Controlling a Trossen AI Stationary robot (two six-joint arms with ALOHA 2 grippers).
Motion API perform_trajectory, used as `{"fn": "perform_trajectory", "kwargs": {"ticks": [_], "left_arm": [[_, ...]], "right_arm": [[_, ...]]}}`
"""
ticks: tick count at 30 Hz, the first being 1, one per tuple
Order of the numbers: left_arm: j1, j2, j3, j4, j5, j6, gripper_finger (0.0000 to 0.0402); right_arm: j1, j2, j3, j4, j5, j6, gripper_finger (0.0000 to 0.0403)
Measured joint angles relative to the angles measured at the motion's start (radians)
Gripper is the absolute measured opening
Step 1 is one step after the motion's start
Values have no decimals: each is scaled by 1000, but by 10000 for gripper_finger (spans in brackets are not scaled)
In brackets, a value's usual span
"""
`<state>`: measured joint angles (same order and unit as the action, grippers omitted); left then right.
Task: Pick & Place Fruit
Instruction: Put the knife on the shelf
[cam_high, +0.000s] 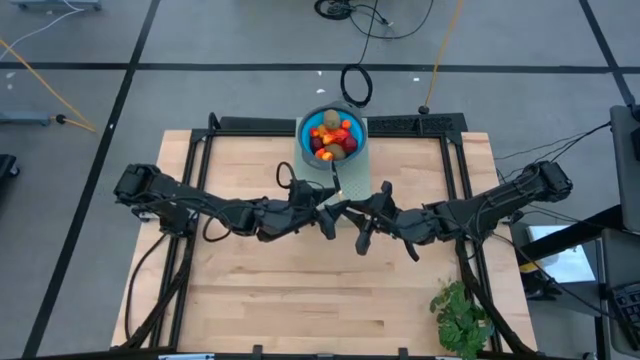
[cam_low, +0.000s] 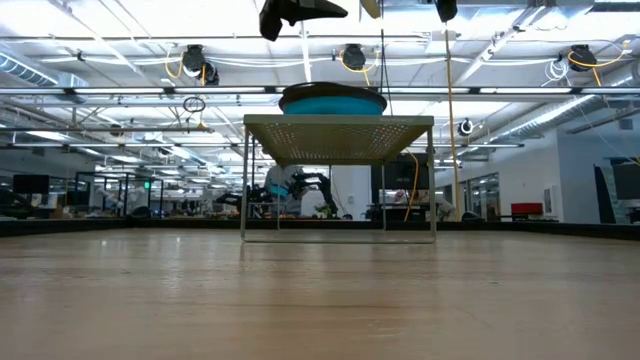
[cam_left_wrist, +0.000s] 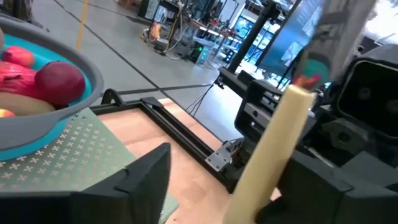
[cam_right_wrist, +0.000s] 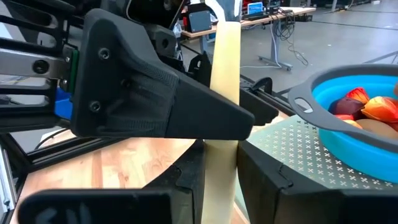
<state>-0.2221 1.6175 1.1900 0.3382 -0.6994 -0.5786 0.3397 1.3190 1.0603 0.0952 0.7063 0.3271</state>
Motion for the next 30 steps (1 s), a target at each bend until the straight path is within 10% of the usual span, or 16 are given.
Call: {"fn": "perform_trajectory", "kwargs": {"ticks": [19, 30], "left_arm": [[38, -1, 0, 3, 115, 1, 23], [36, -1, 0, 5, 120, 0, 25]], "right_arm": [[-1, 0, 0, -6, 9, 1, 70], [0, -1, 0, -18, -12, 1, 70]]}}
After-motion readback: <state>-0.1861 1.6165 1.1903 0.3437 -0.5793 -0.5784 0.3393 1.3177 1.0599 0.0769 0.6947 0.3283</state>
